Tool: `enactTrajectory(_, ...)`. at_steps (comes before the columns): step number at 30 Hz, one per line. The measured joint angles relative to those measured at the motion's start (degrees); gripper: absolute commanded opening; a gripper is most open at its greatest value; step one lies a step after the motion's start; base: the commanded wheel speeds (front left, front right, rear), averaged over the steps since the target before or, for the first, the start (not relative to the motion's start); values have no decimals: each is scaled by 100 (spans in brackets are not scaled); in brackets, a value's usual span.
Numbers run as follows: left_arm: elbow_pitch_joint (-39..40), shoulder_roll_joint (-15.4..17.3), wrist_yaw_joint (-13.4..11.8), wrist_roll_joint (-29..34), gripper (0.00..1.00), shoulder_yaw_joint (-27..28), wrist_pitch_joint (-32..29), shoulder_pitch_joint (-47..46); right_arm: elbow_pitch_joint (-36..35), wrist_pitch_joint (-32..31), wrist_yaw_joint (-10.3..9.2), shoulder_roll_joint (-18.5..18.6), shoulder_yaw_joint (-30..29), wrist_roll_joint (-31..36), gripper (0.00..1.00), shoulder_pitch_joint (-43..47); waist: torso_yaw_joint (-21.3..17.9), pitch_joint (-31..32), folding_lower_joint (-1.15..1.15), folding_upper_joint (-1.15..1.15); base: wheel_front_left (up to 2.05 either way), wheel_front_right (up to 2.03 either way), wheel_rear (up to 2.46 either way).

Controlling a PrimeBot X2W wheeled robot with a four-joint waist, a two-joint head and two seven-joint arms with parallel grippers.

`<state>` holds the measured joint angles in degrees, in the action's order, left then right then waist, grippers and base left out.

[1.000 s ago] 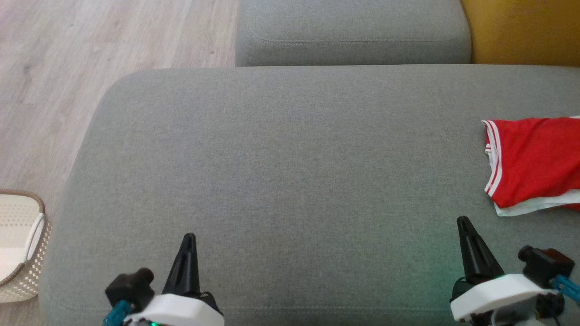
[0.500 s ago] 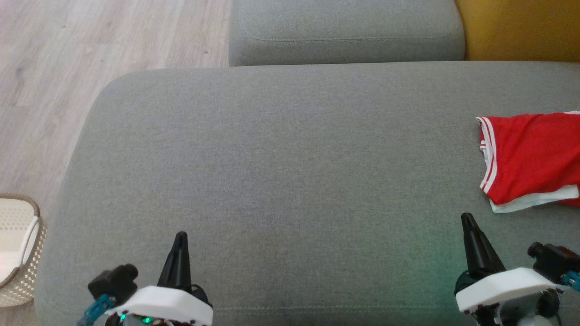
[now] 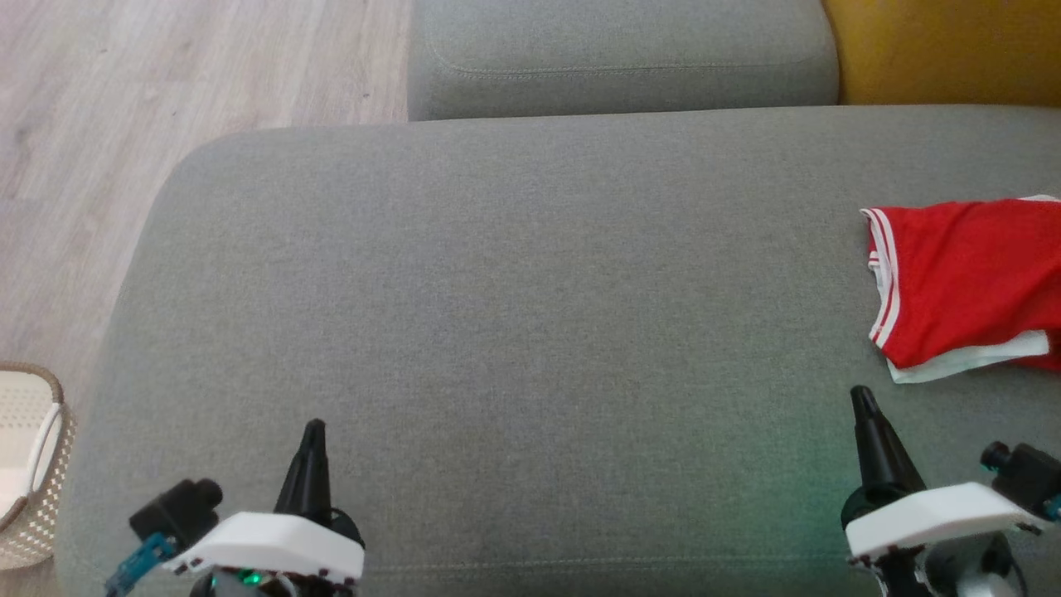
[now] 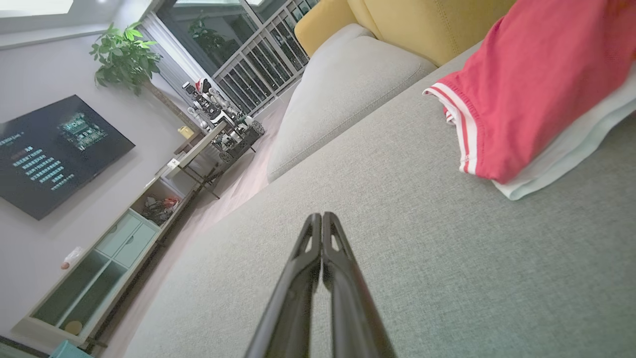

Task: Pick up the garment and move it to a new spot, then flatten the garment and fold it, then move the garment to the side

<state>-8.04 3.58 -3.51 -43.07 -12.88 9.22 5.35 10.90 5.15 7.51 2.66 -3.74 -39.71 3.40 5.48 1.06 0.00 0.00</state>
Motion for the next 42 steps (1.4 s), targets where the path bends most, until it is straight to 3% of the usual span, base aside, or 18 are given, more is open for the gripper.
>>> enactTrajectory(42,-374,19,527,-2610,0,697,-670,-395,242,-570,-1,0,-177,-2651,0,-320,-281,-64,0,0,0,0,0)
